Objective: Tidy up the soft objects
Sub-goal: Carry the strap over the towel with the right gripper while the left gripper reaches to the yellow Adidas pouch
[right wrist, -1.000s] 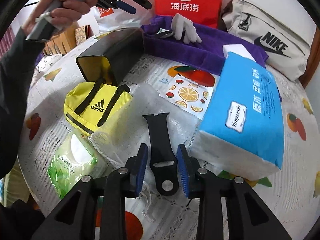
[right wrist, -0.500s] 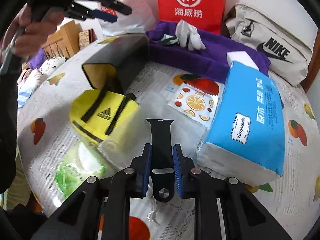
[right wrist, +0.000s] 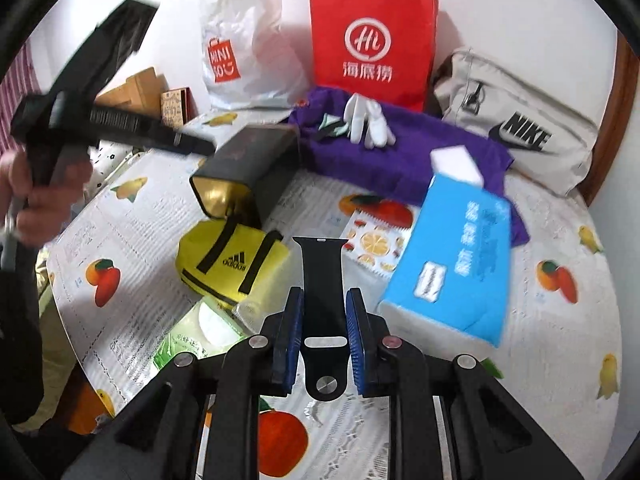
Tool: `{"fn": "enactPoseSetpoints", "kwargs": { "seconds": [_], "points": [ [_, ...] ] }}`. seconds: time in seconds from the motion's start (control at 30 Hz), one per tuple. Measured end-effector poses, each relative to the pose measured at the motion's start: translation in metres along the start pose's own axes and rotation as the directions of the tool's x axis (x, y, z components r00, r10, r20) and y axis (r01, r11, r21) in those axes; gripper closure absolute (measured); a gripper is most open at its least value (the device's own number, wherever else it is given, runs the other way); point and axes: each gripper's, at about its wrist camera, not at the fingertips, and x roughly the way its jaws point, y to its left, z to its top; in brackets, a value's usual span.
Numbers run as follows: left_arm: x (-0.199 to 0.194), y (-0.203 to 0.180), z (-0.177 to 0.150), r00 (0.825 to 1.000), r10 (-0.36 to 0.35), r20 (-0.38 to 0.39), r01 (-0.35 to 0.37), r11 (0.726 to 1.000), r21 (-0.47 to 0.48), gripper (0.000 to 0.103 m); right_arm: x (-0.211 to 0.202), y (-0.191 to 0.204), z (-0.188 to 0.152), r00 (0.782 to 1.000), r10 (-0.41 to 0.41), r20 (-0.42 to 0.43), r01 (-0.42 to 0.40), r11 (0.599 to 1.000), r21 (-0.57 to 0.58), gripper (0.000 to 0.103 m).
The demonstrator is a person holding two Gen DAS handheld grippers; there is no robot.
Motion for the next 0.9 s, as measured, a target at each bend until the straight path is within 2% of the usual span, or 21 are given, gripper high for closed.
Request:
{"fn": "enactPoseSetpoints", "kwargs": {
  "seconds": [0.13,0.33,0.47,0.63,0.9],
  "points": [
    [0.001,-0.002,-0.018,1.000,0.018,-0.012,-0.018,1.000,-0.004,0.052,-0.013,-0.009,0.011,0.999,-0.012,0.032,0.012,1.000,0.009,0.082],
    [0.006,0.001,-0.040,0.999,0.002,-0.047,-0.004,0.999,-0.033,0.052,-0.018,-0.032,0.035,0.998,-0.025,0.059,0.022,0.998,0.057,0.082],
    [0.009,0.003,-0.050,0.998,0.001,-0.062,-0.004,0.999,-0.042,0.052,-0.014,-0.049,0.054,0.997,-0.025,0.078,0.019,0.997,0.080,0.082],
    [0.013,0.007,-0.057,0.997,0.005,-0.071,-0.009,0.998,-0.066,0.052,-0.008,-0.065,0.079,0.993,-0.061,0.097,0.053,0.995,0.079,0.082],
    [0.023,0.008,-0.067,0.997,-0.011,-0.070,0.005,0.996,-0.086,0.052,0.022,-0.092,0.112,0.992,-0.076,0.099,0.065,0.992,0.113,0.082]
  ]
}}
